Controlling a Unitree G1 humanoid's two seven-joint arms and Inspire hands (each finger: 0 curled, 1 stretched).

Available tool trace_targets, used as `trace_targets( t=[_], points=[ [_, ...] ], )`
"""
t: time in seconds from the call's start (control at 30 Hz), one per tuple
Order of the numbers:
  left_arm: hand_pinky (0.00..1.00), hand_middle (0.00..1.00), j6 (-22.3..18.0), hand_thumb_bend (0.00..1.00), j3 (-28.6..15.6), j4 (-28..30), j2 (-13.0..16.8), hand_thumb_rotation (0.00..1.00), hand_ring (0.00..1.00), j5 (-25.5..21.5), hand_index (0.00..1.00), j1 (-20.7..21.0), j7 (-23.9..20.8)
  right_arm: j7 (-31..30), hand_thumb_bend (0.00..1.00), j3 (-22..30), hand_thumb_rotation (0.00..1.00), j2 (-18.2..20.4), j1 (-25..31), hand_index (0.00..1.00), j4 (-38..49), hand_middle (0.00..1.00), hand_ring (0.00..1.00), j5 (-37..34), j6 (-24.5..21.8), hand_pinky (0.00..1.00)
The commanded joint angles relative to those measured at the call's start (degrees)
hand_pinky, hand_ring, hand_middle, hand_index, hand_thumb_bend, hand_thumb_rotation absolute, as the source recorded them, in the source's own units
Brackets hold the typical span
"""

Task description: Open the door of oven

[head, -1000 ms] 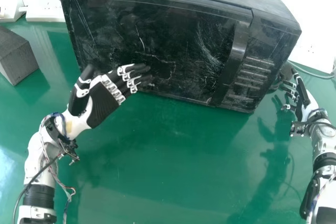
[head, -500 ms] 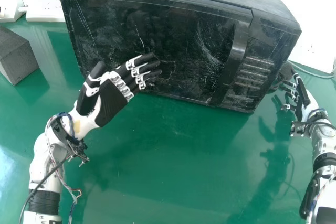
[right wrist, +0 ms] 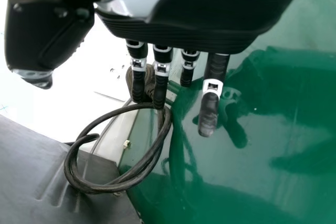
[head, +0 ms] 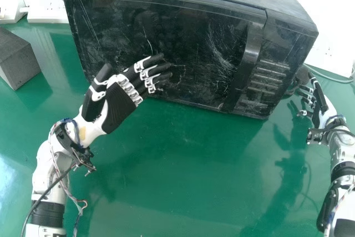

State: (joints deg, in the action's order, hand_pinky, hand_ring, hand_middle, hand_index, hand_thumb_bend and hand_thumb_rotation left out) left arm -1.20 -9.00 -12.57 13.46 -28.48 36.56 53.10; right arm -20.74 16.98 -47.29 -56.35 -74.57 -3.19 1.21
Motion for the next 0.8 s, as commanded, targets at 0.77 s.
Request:
trace_targets(
  t=[0.77],
  points=[
    [0.98, 1.0, 2.21, 1.0, 4.89, 2.43, -1.17, 0.84, 1.0, 3.41, 1.0, 2.08, -8.73, 0.37, 0.85, -1.05, 1.0, 1.81, 3.27, 0.85, -2.22, 0.82, 0.81, 1.16, -3.41, 0.76]
  ],
)
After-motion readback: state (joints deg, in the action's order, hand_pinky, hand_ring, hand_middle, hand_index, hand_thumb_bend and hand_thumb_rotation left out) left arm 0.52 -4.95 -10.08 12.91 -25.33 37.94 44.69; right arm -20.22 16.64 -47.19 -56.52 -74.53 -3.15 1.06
